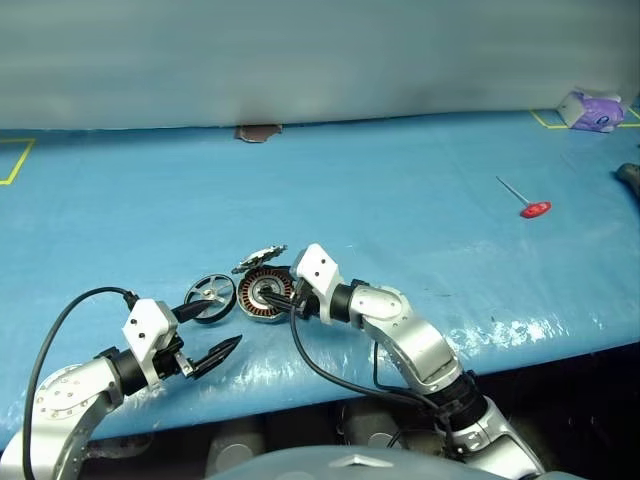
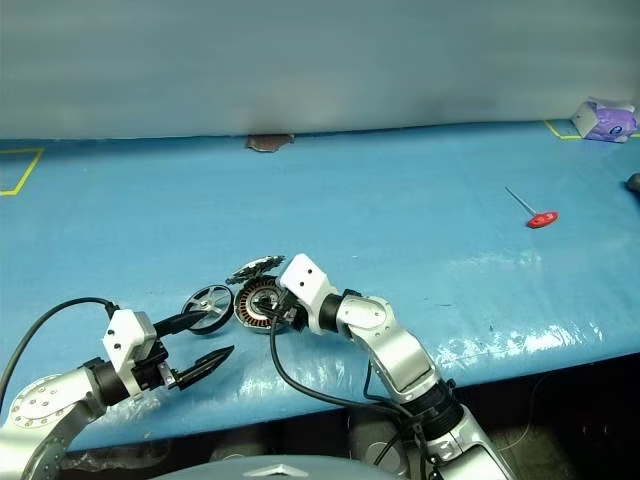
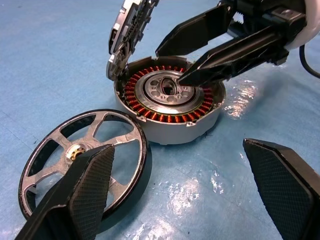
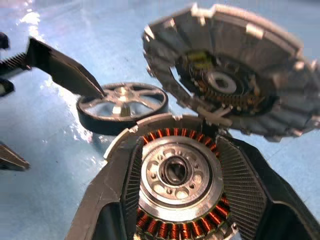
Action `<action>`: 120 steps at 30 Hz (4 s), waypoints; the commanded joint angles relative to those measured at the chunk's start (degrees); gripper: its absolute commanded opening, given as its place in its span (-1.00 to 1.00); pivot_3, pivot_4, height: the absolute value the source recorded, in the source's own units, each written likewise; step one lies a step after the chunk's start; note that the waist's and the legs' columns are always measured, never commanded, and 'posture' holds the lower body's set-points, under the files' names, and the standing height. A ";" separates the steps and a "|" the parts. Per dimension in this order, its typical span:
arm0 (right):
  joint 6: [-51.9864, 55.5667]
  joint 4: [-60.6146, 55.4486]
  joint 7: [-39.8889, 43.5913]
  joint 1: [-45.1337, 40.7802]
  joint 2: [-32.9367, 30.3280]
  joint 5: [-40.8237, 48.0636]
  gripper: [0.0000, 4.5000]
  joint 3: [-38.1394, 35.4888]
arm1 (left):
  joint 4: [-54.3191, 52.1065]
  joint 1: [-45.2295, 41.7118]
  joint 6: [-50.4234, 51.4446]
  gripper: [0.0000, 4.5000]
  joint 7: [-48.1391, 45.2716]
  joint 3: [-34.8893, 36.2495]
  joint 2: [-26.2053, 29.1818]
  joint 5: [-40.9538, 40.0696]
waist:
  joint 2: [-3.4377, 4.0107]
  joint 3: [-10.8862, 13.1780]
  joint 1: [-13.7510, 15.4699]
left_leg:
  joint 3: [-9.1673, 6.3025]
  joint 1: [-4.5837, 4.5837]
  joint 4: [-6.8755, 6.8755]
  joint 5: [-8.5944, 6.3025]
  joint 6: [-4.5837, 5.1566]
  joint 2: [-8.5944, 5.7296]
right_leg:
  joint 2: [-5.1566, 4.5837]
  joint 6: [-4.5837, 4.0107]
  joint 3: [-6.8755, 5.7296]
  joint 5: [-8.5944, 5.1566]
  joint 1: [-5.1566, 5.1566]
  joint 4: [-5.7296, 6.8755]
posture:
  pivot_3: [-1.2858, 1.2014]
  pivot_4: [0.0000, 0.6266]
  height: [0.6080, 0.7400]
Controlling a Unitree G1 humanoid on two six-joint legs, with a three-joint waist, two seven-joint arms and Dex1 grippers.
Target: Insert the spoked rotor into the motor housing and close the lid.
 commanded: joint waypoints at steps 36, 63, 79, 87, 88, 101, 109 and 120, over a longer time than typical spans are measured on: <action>-3.86 12.29 -0.19 -6.33 2.03 -4.37 -0.99 3.10 | -0.68 -0.42 -0.42 1.00 0.63 -0.31 0.06 -0.37 | -0.01 -0.01 -0.05 | 0.01 0.00 0.06 0.00 0.00 0.00 | 0.00 0.00 0.00 0.01 0.02 0.01 | 0.03 -0.52 1.00; -0.12 10.59 0.22 -2.65 1.67 -3.24 -0.99 2.77 | -0.66 -0.23 0.06 1.00 0.47 -0.17 0.34 -0.66 | 0.00 -0.02 -0.04 | 0.01 0.07 0.07 0.00 0.00 0.00 | -0.01 0.00 0.00 0.00 0.08 0.03 | 0.03 -0.52 1.00; 15.39 -4.23 2.63 -4.51 1.30 5.37 -0.99 0.09 | -1.43 0.20 0.33 1.00 0.34 0.79 0.56 -1.51 | 0.01 -0.01 -0.12 | 0.01 -0.02 0.06 0.00 0.00 0.01 | -0.01 0.00 0.00 0.00 -0.01 0.02 | 0.03 -0.52 1.00; 17.84 -15.28 3.55 -3.56 -0.82 14.29 -0.99 -5.77 | -3.05 -1.78 1.03 1.00 0.18 4.23 0.75 -6.10 | 0.02 0.00 -0.14 | -0.01 -0.03 0.05 0.00 0.00 0.01 | -0.01 0.00 -0.01 0.00 -0.02 0.02 | 0.03 -0.52 1.00; 18.10 -16.06 3.40 -3.39 -1.33 14.83 -0.99 -5.97 | -3.42 -1.87 1.57 1.00 0.13 4.94 1.10 -6.86 | 0.01 0.00 -0.14 | 0.00 -0.03 0.05 0.00 0.00 0.00 | -0.02 0.00 -0.01 0.00 -0.01 0.02 | 0.03 -0.52 1.00; 14.79 -16.97 1.10 1.13 -8.06 12.94 -0.99 -1.63 | 8.13 -11.60 13.92 1.00 -5.63 8.97 14.34 -8.87 | 0.03 0.04 -0.36 | 0.01 -0.03 0.04 0.00 0.00 0.01 | -0.01 -0.01 -0.01 -0.01 -0.05 0.00 | 0.03 -0.52 1.00; 13.09 -16.80 -0.87 2.65 -8.18 12.01 -1.00 -0.88 | 16.65 -22.34 14.17 0.14 -13.60 2.67 19.51 -6.75 | 0.02 0.04 -0.37 | 0.01 -0.07 -0.01 0.00 0.00 0.00 | 0.00 -0.02 -0.03 -0.01 -0.07 -0.03 | 0.03 -0.52 1.00; 12.17 -16.34 -2.24 3.78 -8.13 11.90 -1.00 -1.00 | 26.47 -35.61 15.86 0.14 -24.73 -7.50 23.30 -3.29 | 0.02 0.05 0.09 | -0.01 -0.14 -0.01 0.00 0.00 0.01 | 0.03 -0.02 -0.04 -0.02 -0.10 -0.04 | 0.03 -0.52 1.00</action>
